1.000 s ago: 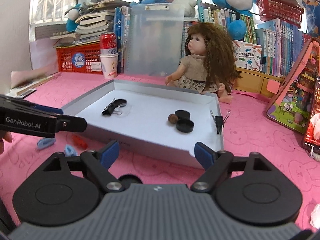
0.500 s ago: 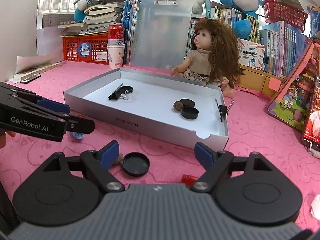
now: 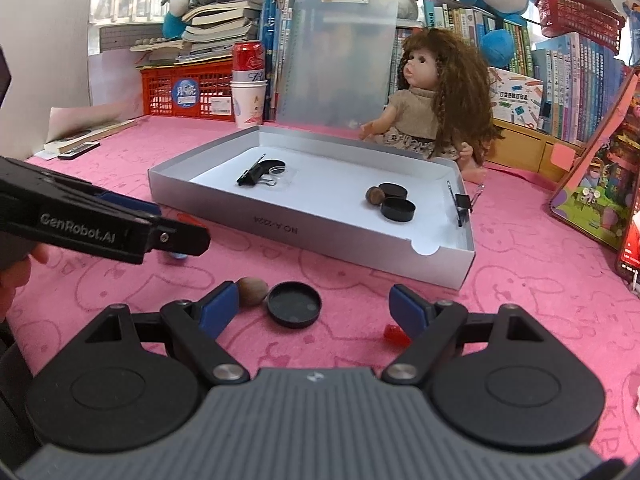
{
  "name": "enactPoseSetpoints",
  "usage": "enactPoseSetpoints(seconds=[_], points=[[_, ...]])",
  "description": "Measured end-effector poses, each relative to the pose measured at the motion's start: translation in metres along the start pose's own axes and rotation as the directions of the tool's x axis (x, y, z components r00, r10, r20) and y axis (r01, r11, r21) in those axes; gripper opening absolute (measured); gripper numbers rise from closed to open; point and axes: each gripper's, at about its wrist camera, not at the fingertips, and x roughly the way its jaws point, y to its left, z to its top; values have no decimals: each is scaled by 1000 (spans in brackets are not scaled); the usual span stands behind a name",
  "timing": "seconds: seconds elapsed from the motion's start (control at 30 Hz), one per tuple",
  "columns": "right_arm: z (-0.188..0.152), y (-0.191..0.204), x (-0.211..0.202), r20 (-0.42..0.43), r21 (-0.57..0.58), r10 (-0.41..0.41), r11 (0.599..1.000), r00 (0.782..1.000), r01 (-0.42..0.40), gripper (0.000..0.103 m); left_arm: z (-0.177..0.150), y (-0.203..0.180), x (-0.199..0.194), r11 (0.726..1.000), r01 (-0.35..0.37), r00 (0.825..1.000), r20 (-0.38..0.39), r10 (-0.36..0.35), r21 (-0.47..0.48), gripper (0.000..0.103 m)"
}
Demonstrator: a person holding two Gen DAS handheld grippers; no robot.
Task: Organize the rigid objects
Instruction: 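Withdraw both open tools from the tray toward the remaining table objects, then grasp a black lid with the right tool while the left tool grasps the blue hair clip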
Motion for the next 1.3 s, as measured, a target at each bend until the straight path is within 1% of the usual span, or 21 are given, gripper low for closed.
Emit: enactPoseSetpoints(seconds=[0.13, 0.17, 0.2, 0.3, 0.43, 0.7, 0.97, 1.3], points=[[-2, 0, 0, -6, -4, 0, 1000, 1000, 0, 88, -2, -1, 0, 1000, -9, 1000, 0, 9, 10, 62], [-2, 0, 0, -8, 0, 4, 1000, 1000, -4, 85, -3, -1, 0, 1000, -9, 1000, 1, 9, 13, 62], [-2, -1, 0, -12, 4, 10, 1000, 1000, -10, 81, -3, -1, -1, 1000, -10, 1000, 2, 10, 14, 61], [-3, -1, 0, -22, 11, 28, 1000, 999, -28, 72, -7, -3, -2, 1000, -10, 1000, 4, 10, 13, 60], [-6, 2, 1, -34, 13, 47, 999, 998, -47, 64, -12, -5, -3, 1000, -9, 1000, -2, 9, 21, 60], [-6, -1, 5, -31, 49, 52, 998, 998, -50, 63, -14, -1, 1, 1000, -11, 1000, -1, 11, -11, 60], [-5, -2, 9, -26, 65, 51, 997, 998, -49, 62, -13, 1, 6, 1000, -27, 1000, 10, 27, -5, 60], [-5, -4, 11, -15, 86, 50, 995, 999, -48, 61, -18, -7, 8, 997, -55, 998, 29, 54, 48, 59]])
